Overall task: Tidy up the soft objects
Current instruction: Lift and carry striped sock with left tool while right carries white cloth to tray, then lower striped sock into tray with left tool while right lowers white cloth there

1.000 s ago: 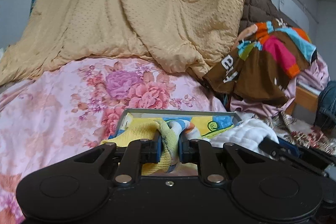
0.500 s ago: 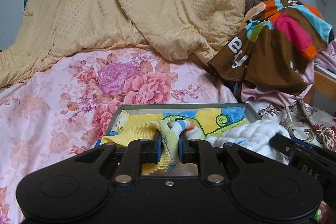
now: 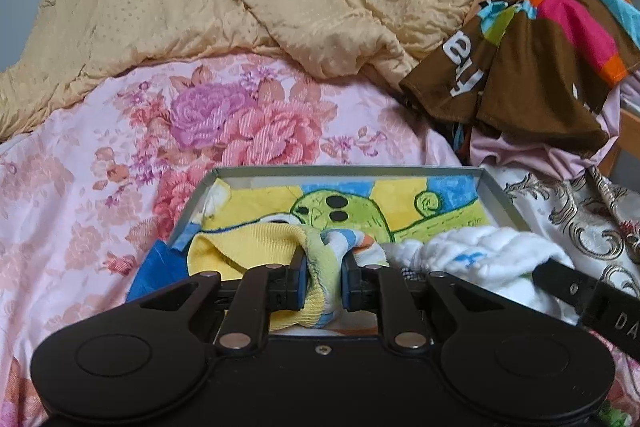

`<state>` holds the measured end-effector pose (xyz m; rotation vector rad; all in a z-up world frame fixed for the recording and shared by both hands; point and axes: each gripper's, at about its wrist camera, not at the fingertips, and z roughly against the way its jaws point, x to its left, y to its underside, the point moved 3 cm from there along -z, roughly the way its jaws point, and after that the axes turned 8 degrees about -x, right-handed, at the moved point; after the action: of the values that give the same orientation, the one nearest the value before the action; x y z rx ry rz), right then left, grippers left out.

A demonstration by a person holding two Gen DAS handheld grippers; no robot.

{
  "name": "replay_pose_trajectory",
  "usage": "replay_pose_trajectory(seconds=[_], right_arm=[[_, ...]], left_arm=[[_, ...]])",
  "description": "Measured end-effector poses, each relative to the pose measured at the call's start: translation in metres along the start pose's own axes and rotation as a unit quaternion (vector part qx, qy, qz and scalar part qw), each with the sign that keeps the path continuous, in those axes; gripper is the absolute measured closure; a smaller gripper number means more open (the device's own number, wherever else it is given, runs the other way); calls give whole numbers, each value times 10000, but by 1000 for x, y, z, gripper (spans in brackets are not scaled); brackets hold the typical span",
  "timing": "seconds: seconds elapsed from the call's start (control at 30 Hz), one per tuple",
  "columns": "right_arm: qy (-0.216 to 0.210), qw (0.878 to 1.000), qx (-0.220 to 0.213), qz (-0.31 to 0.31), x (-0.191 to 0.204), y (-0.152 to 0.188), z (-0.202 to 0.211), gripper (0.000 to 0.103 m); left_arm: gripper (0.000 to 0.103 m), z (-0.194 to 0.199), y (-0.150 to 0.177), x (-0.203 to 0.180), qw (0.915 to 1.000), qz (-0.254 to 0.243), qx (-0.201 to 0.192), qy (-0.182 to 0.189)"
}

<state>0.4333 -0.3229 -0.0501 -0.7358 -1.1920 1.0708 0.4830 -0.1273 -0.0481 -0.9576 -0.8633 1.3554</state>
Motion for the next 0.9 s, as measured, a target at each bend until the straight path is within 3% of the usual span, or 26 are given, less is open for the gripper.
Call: replay_pose_trajectory(seconds=[0.5, 0.9], right_arm=[[-25, 9997, 214, -74, 0, 4, -6, 67], [-61, 9996, 281, -66, 0, 4, -7, 53]], left_arm=[[81, -5, 9, -3, 9999, -25, 128, -62], [64, -2, 7, -1, 9998, -120, 117, -106]])
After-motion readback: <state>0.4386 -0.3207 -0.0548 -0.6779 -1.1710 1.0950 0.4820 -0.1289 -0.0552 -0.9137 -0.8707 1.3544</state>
